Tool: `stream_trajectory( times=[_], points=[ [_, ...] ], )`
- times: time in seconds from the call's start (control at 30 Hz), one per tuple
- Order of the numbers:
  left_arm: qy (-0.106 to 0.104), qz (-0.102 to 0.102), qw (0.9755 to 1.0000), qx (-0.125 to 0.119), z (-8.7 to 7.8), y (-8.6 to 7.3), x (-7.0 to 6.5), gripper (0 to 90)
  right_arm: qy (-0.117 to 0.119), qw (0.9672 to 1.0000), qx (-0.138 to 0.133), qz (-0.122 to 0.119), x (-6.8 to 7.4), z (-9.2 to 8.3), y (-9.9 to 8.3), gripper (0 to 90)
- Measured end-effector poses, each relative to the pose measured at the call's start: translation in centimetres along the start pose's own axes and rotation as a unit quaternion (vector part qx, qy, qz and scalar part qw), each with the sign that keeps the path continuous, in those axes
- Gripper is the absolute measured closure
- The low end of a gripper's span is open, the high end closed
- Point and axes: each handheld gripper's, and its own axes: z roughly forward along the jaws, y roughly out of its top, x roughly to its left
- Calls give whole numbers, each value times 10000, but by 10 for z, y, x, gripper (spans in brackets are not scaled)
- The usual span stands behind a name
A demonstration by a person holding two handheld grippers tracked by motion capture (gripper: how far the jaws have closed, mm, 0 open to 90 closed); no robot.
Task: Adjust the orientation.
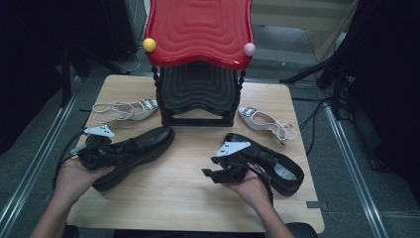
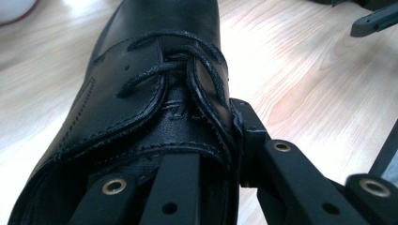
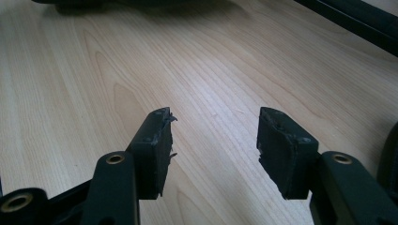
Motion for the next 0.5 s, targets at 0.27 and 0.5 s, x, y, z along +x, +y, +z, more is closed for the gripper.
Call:
stream_trajectory(
  times=[0.27,0.5],
  points=[
    [-139,229,9996,71,27,21,-22,819,-71,9999,-57,74,-1,-6,-3,467],
    [-352,385,9985,151,51,39,-42,818,-109,9998,-74,122,-1,-9,-6,464]
  ],
)
